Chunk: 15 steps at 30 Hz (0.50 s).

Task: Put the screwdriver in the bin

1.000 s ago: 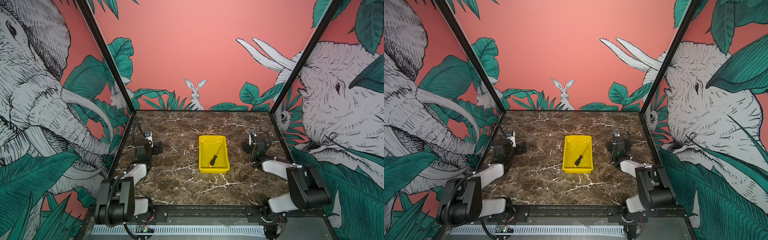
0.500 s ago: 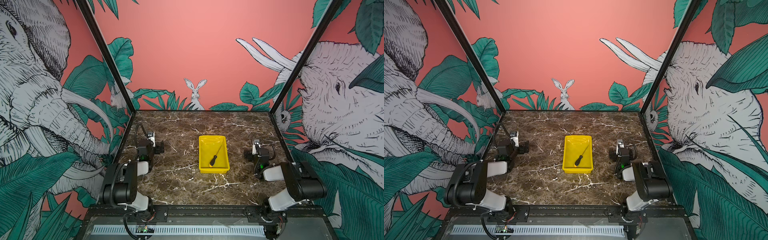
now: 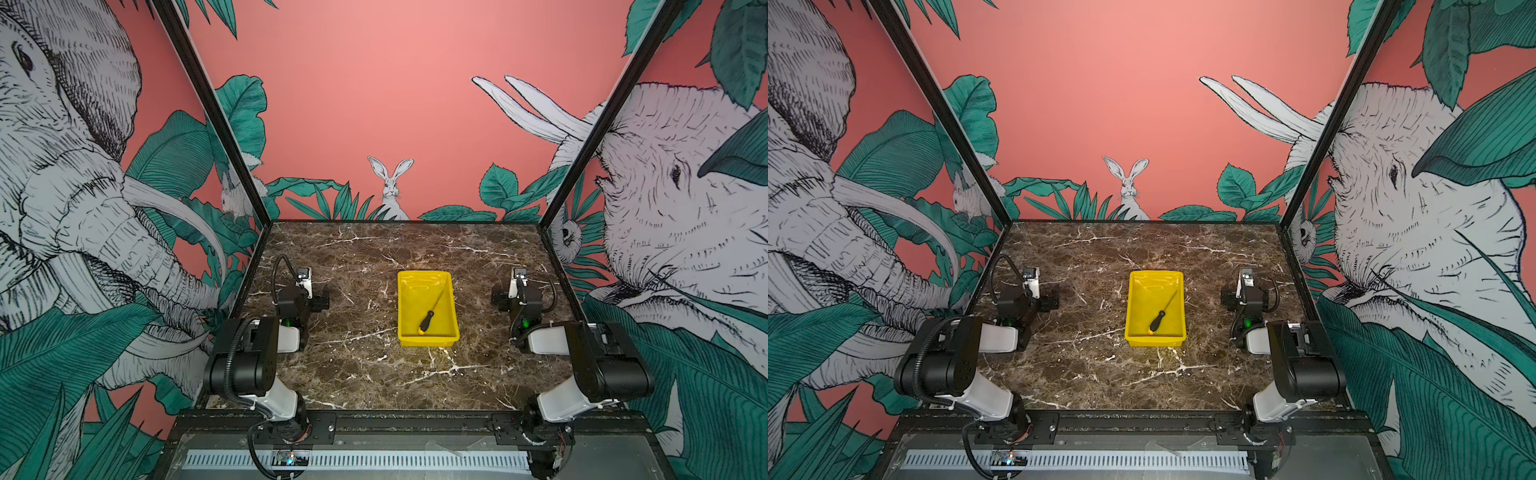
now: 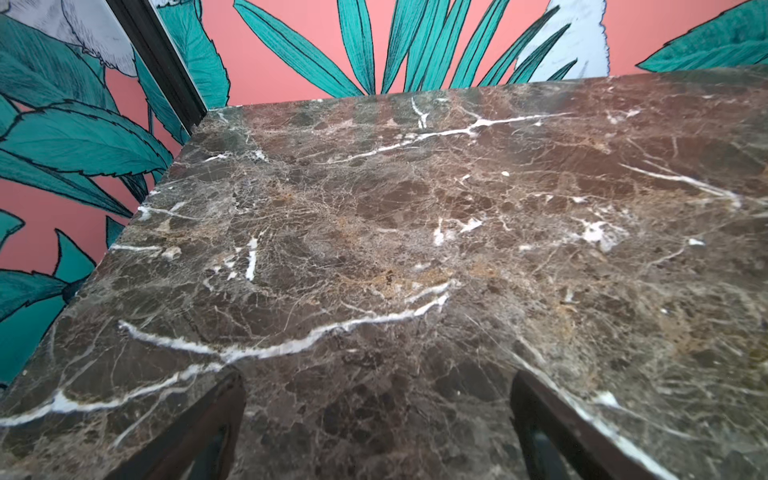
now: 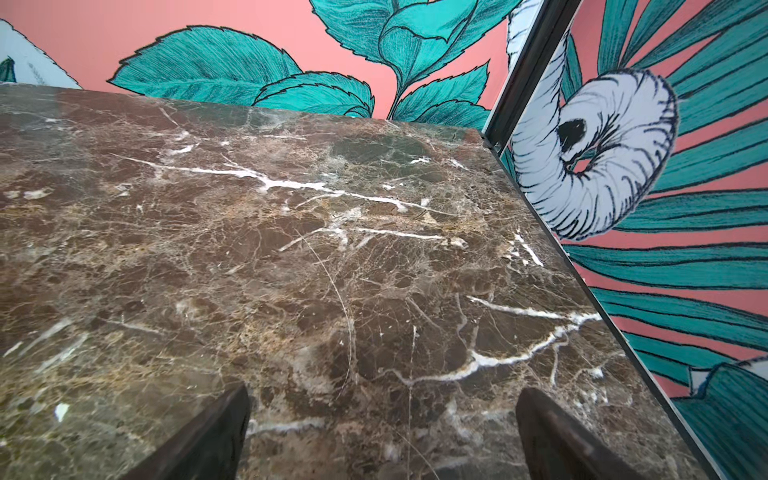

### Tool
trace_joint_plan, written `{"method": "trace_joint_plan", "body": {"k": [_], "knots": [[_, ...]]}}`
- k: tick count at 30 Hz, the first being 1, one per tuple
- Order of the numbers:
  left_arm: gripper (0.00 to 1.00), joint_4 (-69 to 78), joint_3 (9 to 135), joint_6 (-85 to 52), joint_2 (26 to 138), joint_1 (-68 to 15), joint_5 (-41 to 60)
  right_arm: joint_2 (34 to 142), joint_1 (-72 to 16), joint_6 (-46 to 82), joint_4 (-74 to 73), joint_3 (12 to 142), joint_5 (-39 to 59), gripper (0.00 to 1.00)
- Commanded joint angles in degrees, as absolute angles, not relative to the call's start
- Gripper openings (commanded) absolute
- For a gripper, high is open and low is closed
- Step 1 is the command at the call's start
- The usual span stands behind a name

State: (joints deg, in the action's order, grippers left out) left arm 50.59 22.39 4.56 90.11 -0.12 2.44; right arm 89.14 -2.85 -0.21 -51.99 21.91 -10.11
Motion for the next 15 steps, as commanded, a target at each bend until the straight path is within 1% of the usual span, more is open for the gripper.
{"method": "trace_joint_plan", "body": {"k": [1,4,6,15], "knots": [[1.0,51.5,23.6,6.6,89.8,-1.5,0.1,88.9,-2.8,0.4,-53.9,21.7,-10.8,0.99],[1.0,48.6,24.0,6.3,88.7,-1.4,0.2,88.9,-2.8,0.4,-53.9,21.7,-11.1,0.99],[1.0,50.2,23.8,6.5,89.4,-1.4,0.4,88.9,-2.8,0.4,-54.0,21.7,-11.0,0.99],[1.0,48.7,24.3,6.4,89.1,-1.4,0.3,88.9,-2.8,0.1,-53.2,22.0,-10.2,0.99]]}}
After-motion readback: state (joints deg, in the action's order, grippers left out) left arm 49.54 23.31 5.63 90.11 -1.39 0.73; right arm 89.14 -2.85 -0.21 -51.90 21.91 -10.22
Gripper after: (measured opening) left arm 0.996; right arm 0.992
